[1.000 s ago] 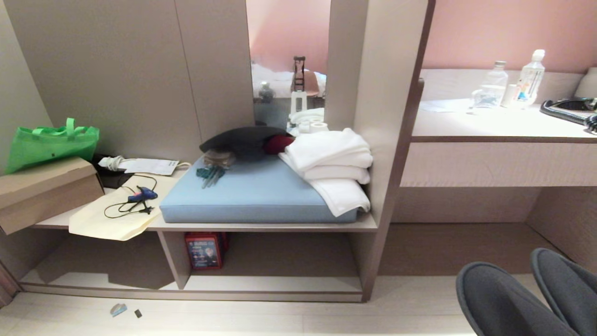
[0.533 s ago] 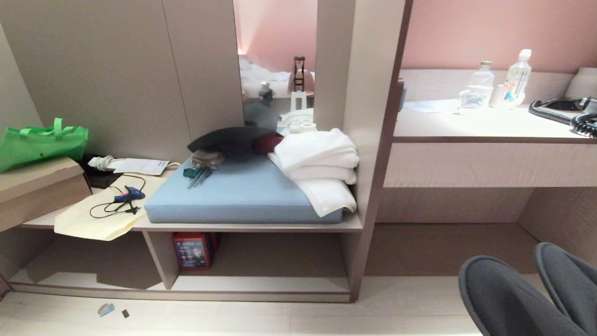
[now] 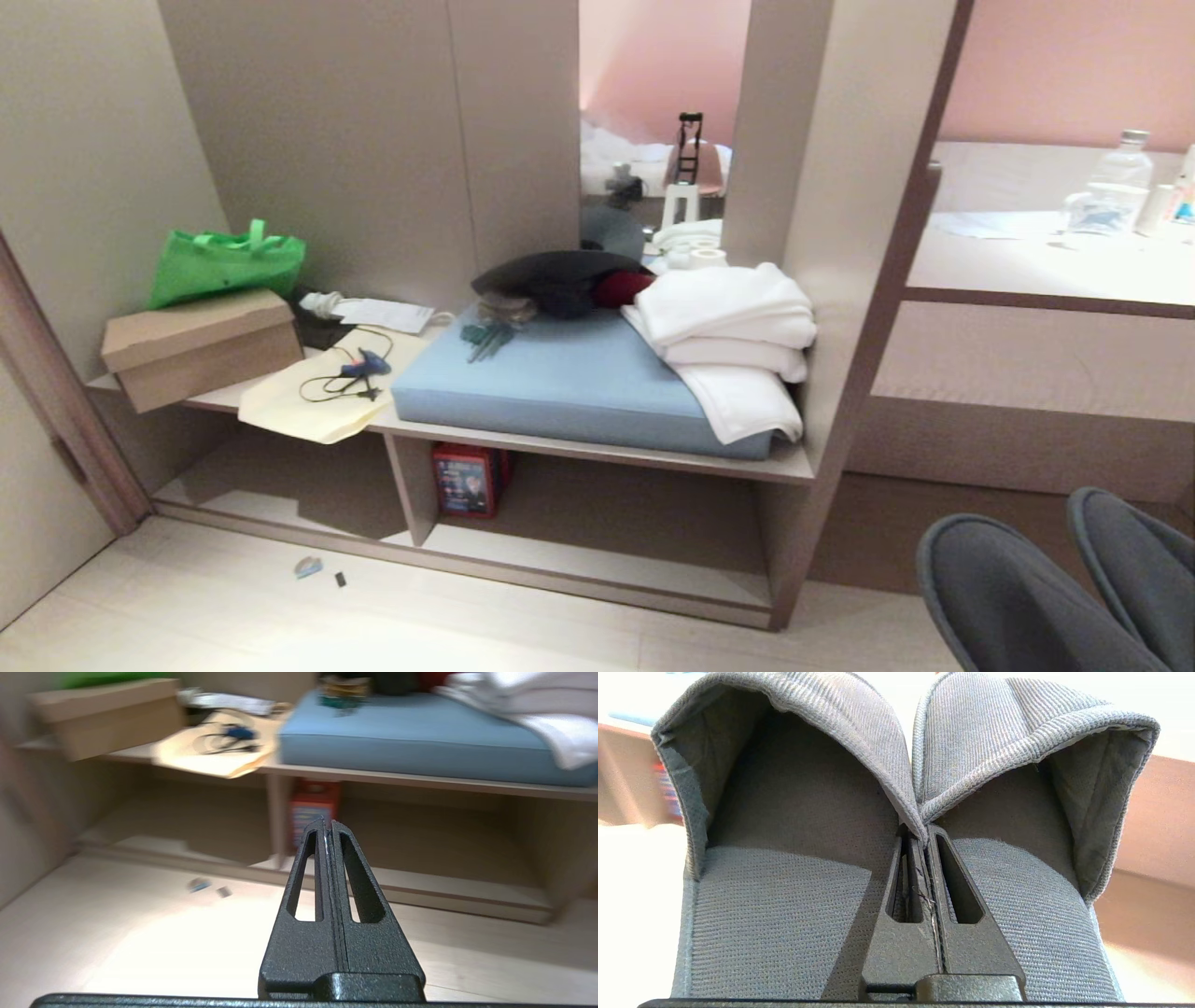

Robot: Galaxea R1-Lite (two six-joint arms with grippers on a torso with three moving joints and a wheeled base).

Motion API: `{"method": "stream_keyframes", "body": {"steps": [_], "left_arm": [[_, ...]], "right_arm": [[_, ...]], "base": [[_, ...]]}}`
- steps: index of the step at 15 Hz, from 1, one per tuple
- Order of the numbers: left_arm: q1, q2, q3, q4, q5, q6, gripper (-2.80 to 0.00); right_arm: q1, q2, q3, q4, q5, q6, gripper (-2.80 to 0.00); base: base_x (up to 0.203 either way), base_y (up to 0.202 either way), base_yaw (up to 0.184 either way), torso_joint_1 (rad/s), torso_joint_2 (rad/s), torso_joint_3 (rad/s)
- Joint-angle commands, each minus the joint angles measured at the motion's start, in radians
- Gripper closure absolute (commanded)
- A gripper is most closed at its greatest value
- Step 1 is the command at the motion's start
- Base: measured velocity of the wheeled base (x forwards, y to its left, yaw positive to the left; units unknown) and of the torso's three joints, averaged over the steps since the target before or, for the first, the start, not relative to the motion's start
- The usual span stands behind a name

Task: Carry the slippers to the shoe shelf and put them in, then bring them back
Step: Place the slippers on the floor

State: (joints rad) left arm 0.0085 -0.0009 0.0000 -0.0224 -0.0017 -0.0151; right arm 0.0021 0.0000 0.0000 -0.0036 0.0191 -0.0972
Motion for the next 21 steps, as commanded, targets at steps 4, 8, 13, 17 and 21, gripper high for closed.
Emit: {"method": "stream_keyframes", "body": {"steps": [4, 8, 13, 17, 21], "left_arm": [[-0.002, 0.001, 0.008, -0.001, 0.000, 0.000, 0.00], [-0.001, 0.001, 0.008, 0.000, 0.000, 0.000, 0.00], [-0.001, 0.001, 0.008, -0.001, 0.000, 0.000, 0.00], [-0.001, 0.001, 0.008, -0.001, 0.000, 0.000, 0.00], [-0.001, 0.001, 0.008, -0.001, 0.000, 0.000, 0.00]], "right_arm": [[-0.001, 0.002, 0.000, -0.001, 0.001, -0.001, 0.00], [-0.001, 0.002, 0.000, -0.001, 0.001, 0.001, 0.00], [-0.001, 0.002, 0.000, -0.001, 0.002, -0.009, 0.00], [-0.001, 0.002, 0.000, -0.003, 0.002, -0.013, 0.00], [-0.001, 0.002, 0.000, -0.003, 0.002, -0.015, 0.00]], "base": [[-0.001, -0.009, 0.174, 0.004, 0.00, 0.001], [0.000, -0.009, 0.177, 0.003, 0.00, 0.003], [0.000, -0.009, 0.177, 0.003, 0.00, 0.002], [0.001, -0.009, 0.175, 0.003, 0.00, 0.001], [0.002, -0.009, 0.178, 0.005, 0.00, 0.000]]}}
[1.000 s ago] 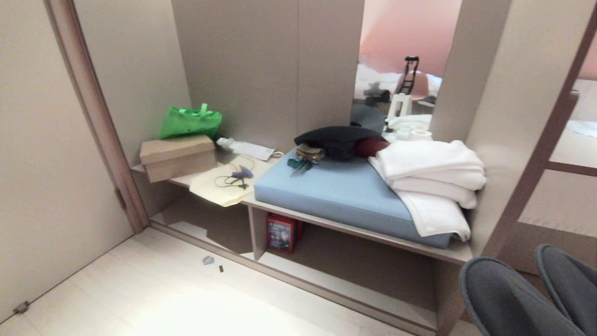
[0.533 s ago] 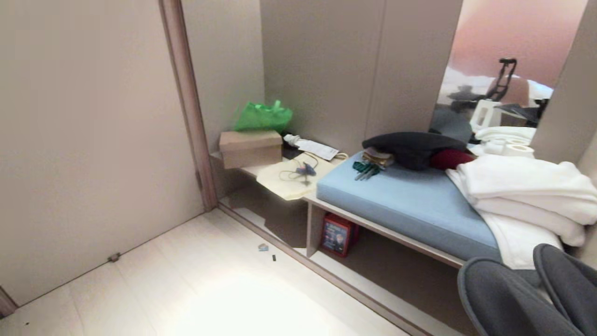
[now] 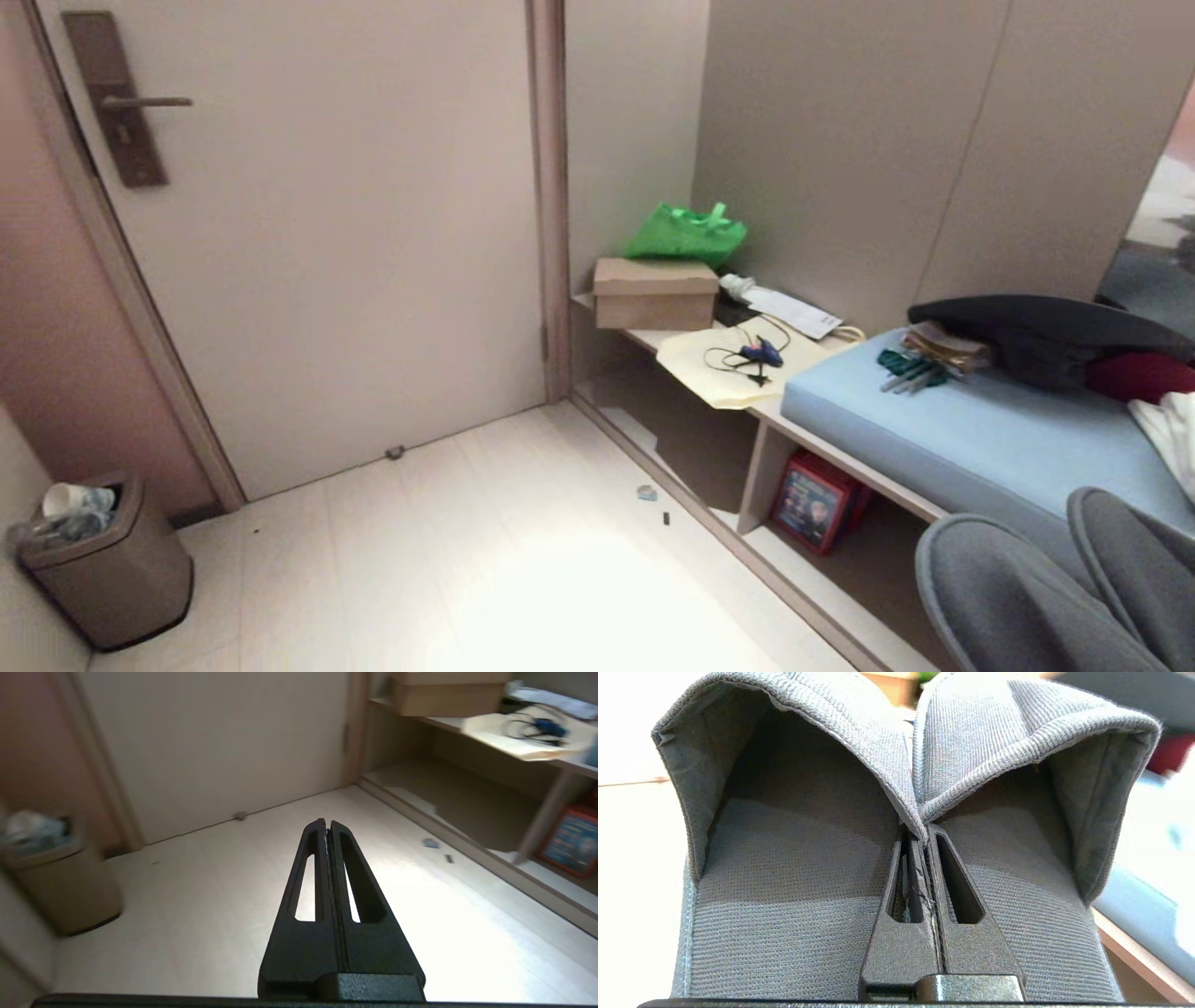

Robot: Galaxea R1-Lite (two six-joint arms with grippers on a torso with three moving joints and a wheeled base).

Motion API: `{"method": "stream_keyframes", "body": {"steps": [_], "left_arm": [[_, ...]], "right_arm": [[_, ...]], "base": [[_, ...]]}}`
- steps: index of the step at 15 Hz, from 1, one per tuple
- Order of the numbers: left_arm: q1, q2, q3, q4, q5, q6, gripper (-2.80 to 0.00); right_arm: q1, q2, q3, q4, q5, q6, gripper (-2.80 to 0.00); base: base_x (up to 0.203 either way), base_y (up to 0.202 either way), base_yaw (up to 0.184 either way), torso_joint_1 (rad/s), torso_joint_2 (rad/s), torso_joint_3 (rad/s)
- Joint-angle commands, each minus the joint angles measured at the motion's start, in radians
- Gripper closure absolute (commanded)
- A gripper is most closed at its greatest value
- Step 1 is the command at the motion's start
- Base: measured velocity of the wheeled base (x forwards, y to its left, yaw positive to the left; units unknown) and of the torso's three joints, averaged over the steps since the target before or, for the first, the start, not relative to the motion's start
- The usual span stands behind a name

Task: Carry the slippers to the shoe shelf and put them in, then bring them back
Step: Place the slippers on the floor

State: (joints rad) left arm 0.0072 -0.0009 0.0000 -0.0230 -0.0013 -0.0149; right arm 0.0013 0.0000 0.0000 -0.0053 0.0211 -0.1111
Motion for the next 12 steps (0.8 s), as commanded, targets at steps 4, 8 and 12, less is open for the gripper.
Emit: {"method": "stream_keyframes", "body": {"steps": [4, 8, 12], "left_arm": [[0.000, 0.001, 0.008, 0.000, 0.000, 0.000, 0.00], [0.000, 0.001, 0.008, 0.000, 0.000, 0.000, 0.00], [0.000, 0.001, 0.008, 0.000, 0.000, 0.000, 0.00]], "right_arm": [[0.000, 0.002, 0.000, -0.001, 0.000, -0.001, 0.00], [0.000, 0.002, 0.000, -0.001, 0.000, 0.001, 0.00], [0.000, 0.002, 0.000, 0.001, 0.000, 0.010, 0.00]], "base": [[0.001, -0.008, 0.176, 0.003, 0.00, 0.005], [0.001, -0.010, 0.176, 0.002, 0.00, 0.001], [-0.001, -0.009, 0.165, 0.002, 0.00, 0.005]]}}
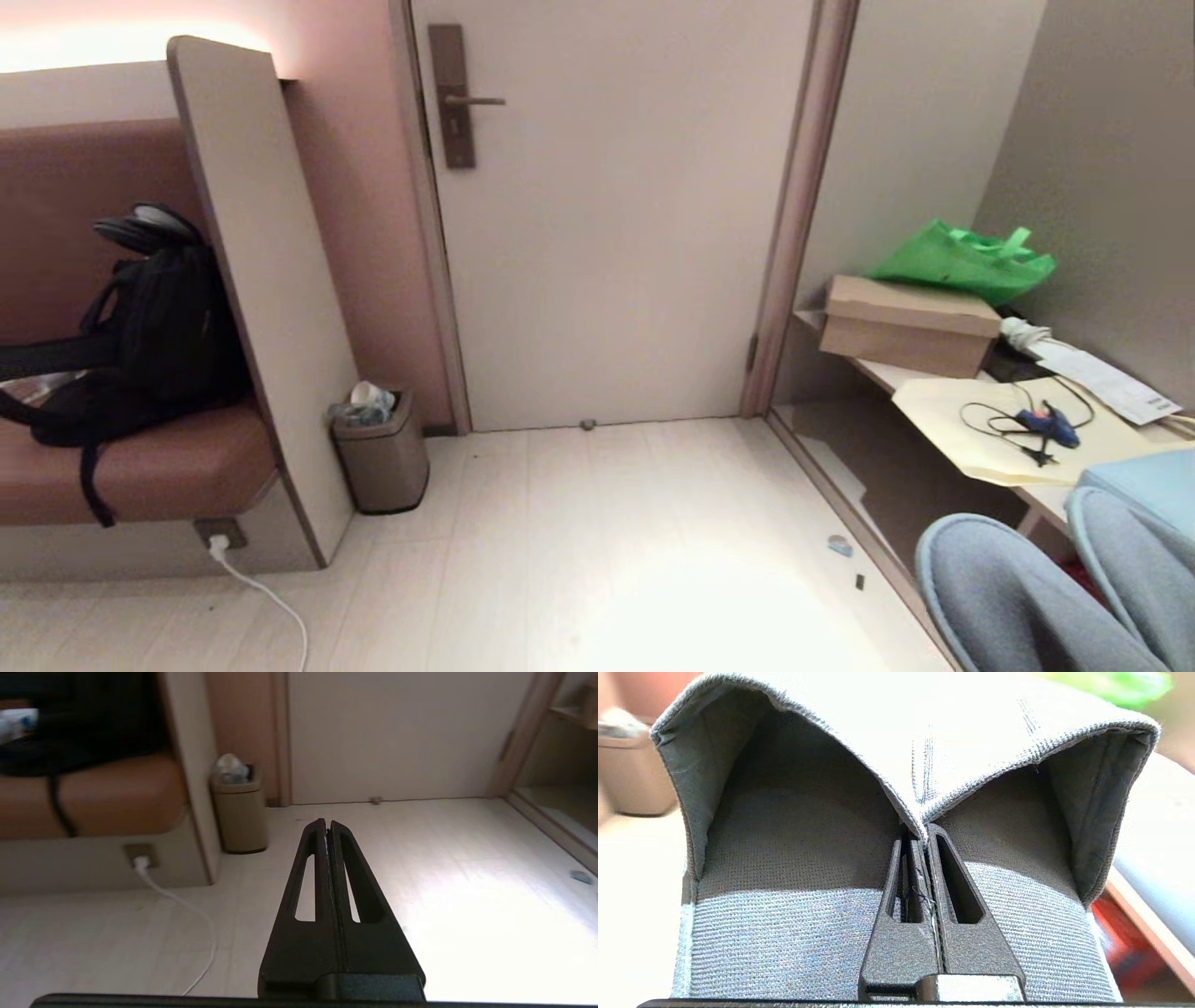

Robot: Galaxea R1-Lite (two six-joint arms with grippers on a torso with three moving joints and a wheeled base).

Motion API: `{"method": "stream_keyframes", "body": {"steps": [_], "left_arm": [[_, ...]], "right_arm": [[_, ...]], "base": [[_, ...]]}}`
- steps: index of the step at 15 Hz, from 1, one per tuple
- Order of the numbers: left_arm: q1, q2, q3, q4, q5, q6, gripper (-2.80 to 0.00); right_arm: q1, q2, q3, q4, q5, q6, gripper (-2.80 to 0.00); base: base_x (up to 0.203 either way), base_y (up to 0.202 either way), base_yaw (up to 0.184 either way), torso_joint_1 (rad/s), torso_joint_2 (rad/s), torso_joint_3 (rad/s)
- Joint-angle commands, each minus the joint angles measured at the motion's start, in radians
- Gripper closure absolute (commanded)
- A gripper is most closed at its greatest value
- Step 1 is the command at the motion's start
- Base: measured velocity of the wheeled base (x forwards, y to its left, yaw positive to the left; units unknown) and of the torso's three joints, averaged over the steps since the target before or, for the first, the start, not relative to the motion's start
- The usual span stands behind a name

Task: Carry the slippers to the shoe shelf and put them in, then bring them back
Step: Place the slippers on the floor

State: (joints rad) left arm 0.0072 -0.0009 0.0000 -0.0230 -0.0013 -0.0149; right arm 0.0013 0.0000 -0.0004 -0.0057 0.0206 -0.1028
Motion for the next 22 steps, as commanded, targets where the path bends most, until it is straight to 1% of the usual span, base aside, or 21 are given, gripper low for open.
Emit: {"method": "stream_keyframes", "body": {"steps": [1, 3, 4, 5, 8, 9, 11, 13, 14, 17, 20, 22], "left_arm": [[-0.001, 0.001, 0.008, 0.000, 0.000, 0.000, 0.00], [0.000, 0.001, 0.008, 0.000, 0.000, 0.000, 0.00], [0.000, 0.001, 0.008, 0.000, 0.000, 0.000, 0.00], [0.000, 0.001, 0.008, 0.001, 0.000, 0.000, 0.00], [0.000, 0.001, 0.008, 0.000, 0.000, 0.000, 0.00], [0.000, 0.001, 0.008, 0.000, 0.000, 0.000, 0.00], [0.000, 0.001, 0.008, 0.000, 0.000, 0.000, 0.00], [0.000, 0.001, 0.008, 0.000, 0.000, 0.000, 0.00], [0.000, 0.001, 0.008, 0.000, 0.000, 0.000, 0.00], [0.000, 0.001, 0.008, 0.000, 0.000, 0.000, 0.00], [0.000, 0.001, 0.008, 0.001, 0.000, 0.000, 0.00], [0.000, 0.001, 0.008, 0.000, 0.000, 0.000, 0.00]], "right_arm": [[0.000, 0.002, 0.000, 0.001, 0.000, 0.007, 0.00], [0.000, 0.001, 0.000, 0.004, -0.004, 0.035, 0.00], [0.003, 0.001, -0.003, 0.013, -0.003, 0.024, 0.00], [0.004, 0.012, -0.008, 0.025, 0.001, -0.006, 0.00], [0.005, 0.107, -0.013, 0.036, 0.004, -0.055, 0.00], [0.005, 0.103, -0.013, 0.035, 0.004, -0.057, 0.00], [0.004, 0.018, -0.012, 0.031, 0.004, -0.055, 0.00], [0.004, 0.001, -0.009, -0.020, 0.006, -0.039, 0.00], [0.005, 0.009, -0.039, -0.014, 0.024, -0.036, 0.00], [0.003, 0.094, -0.198, 0.059, 0.093, -0.022, 0.00], [0.002, 0.307, -0.306, 0.077, 0.219, -0.019, 0.00], [0.002, 0.470, -0.386, 0.077, 0.357, -0.029, 0.00]], "base": [[-0.002, -0.004, 0.108, 0.002, 0.01, 0.002], [0.000, -0.002, 0.032, 0.002, 0.00, -0.002], [0.000, 0.000, 0.000, 0.000, 0.00, 0.000], [0.000, 0.000, 0.000, 0.000, 0.00, 0.000], [0.000, 0.000, 0.000, 0.000, 0.00, 0.000], [0.000, 0.000, 0.000, 0.000, 0.00, 0.000], [0.000, 0.000, 0.000, 0.000, 0.00, 0.000], [0.000, 0.000, 0.000, 0.000, 0.00, 0.000], [0.000, 0.000, 0.000, 0.000, 0.00, 0.000], [0.000, 0.000, 0.000, 0.000, 0.00, 0.000], [0.000, 0.000, 0.000, 0.000, 0.00, 0.000], [0.000, 0.000, 0.000, 0.000, 0.00, 0.000]]}}
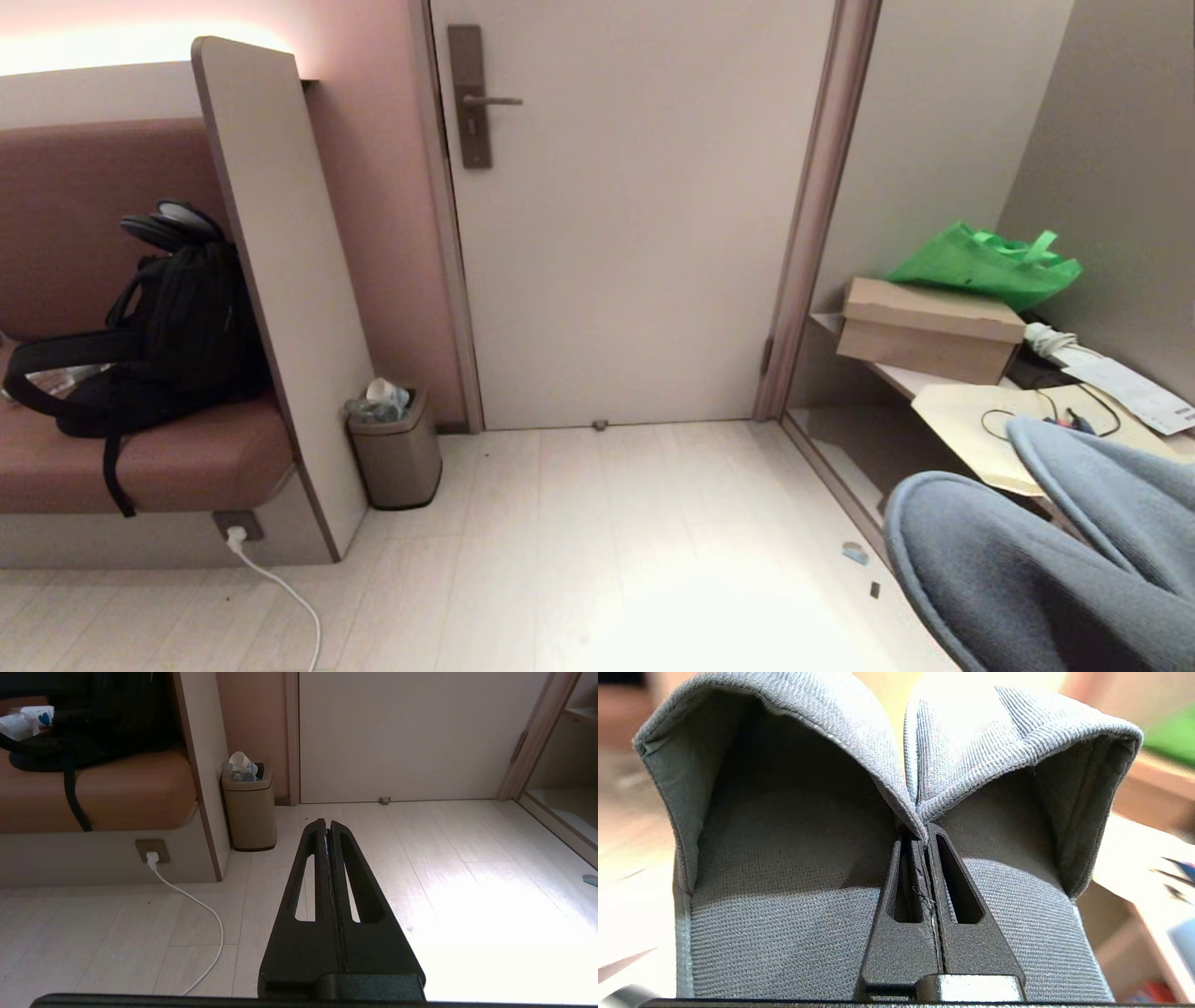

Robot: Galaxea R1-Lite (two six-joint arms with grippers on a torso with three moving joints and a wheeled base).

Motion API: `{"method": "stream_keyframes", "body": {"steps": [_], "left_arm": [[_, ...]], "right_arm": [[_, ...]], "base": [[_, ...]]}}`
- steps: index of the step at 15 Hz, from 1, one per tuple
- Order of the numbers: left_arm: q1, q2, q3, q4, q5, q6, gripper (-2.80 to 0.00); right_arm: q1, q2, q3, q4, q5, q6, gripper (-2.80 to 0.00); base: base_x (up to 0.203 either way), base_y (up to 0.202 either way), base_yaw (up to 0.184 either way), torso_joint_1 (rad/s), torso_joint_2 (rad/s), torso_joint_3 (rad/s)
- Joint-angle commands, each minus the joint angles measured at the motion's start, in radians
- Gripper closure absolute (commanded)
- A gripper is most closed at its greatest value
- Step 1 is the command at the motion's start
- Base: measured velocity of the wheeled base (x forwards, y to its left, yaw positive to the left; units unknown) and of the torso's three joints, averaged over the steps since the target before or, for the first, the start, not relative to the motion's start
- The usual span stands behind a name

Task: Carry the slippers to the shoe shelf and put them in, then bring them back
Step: Place the slippers on the floor

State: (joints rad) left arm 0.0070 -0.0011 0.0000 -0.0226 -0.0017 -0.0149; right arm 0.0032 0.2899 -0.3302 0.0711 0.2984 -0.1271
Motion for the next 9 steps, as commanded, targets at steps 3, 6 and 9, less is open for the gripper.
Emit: {"method": "stream_keyframes", "body": {"steps": [3, 6, 9], "left_arm": [[0.001, 0.001, 0.008, 0.000, 0.000, 0.000, 0.00], [0.001, 0.001, 0.008, 0.000, 0.001, -0.004, 0.00], [0.001, 0.001, 0.008, 0.000, 0.002, -0.004, 0.00]], "right_arm": [[0.028, 0.448, -0.200, 0.000, 0.226, -0.046, 0.00], [0.201, 0.644, -0.347, -0.002, 0.224, -0.064, 0.00], [0.425, 0.814, -0.447, -0.080, 0.075, -0.008, 0.00]], "base": [[0.000, 0.000, 0.000, 0.002, 0.00, -0.009], [0.000, 0.000, 0.000, 0.004, 0.00, -0.162], [0.000, 0.000, 0.000, 0.001, 0.00, -0.196]]}}
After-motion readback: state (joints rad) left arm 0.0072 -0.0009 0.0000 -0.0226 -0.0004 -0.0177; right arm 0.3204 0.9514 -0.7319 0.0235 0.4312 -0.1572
